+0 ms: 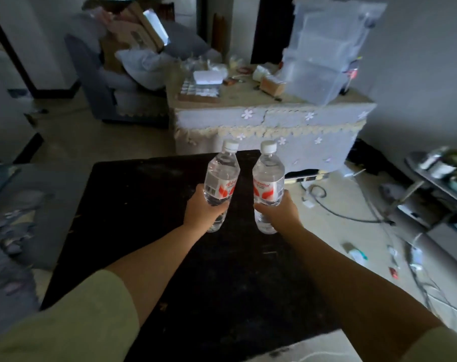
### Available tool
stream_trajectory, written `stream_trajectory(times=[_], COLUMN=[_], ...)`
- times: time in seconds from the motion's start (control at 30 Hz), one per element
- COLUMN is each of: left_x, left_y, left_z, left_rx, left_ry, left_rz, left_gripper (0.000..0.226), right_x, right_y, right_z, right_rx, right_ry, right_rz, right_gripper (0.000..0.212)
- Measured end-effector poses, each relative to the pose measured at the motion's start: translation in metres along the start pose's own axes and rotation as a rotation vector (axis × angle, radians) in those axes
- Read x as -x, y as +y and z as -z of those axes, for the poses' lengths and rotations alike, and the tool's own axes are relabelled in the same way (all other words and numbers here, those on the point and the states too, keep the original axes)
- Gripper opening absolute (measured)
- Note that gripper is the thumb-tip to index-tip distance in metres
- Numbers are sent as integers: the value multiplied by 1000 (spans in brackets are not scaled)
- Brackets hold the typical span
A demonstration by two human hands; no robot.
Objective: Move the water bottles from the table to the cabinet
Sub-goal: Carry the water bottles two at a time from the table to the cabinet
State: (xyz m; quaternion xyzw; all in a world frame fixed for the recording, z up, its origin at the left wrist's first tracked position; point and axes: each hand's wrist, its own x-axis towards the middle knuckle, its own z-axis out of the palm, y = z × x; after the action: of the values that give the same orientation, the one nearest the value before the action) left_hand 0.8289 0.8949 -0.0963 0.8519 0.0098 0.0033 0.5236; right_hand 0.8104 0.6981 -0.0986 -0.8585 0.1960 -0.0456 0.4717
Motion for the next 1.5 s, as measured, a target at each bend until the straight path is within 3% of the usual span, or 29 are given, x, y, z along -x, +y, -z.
stream_trajectory(times=[0.2,0.47,0.83,1.0,1.27,1.5], left_x=[33,72,179,254,377,471], left_y=[43,96,140,151,162,177], left_z=[-69,-144,-210,-239,-276,-325], left_rx=[-25,-23,-102,-135,-152,-128], left_ry=[-198,-574,-1075,-1268,-1485,-1573], left_rz=[-102,-289,-599,-706,-800,-761], left_gripper=[56,48,47,61,58,57], right_x=[32,115,286,369,486,567], right_y=[55,106,136,151,195,256], right_z=[81,167,198,211,238,286], right_rx=[76,-45,-274,-294,-315,-242], right_ry=[164,499,997,1167,1403,1457], right_rz=[-101,-321,-608,-680,-792,-817], right_gripper=[59,71,63,60,58,64])
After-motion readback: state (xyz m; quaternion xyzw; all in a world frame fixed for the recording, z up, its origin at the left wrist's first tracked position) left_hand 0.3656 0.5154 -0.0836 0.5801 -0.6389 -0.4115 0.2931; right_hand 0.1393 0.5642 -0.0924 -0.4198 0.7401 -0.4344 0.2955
